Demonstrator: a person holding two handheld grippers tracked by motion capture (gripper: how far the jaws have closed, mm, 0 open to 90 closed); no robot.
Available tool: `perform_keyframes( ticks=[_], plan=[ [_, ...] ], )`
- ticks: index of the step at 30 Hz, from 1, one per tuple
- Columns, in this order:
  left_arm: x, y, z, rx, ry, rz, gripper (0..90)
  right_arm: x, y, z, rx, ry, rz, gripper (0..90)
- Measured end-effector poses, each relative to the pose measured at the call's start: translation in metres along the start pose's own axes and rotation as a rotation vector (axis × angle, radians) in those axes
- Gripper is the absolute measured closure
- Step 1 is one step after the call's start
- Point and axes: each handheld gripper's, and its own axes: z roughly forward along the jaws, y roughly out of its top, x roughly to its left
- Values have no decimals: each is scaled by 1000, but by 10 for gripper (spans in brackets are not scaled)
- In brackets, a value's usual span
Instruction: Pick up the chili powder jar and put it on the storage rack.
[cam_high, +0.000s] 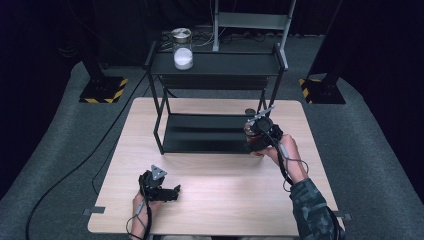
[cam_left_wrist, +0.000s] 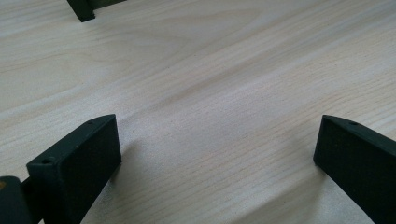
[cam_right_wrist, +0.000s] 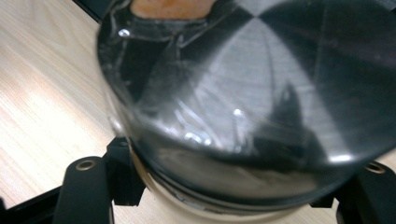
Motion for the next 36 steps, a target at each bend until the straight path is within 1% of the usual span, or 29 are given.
perform_keyframes(
  ticks=[12,15,18,22,27,31,36],
  plan=[
    [0,0,0,0,0,0,2,-6,17,-12,7,3,-14,306],
    [0,0,0,0,0,0,2,-6,25,-16,18,-5,-21,306],
    [0,0,0,0,0,0,2,-7,29,-19,20,-9,-29,306],
    [0,0,0,0,0,0,2,-9,38,-24,32,-16,-27,306],
    [0,0,0,0,0,0,2,-13,44,-26,38,-15,-27,306],
    [0,0,0,0,0,0,3,-16,52,-28,44,-20,-26,306],
    [0,0,0,0,0,0,3,-17,61,-30,54,-24,-33,306]
  ],
)
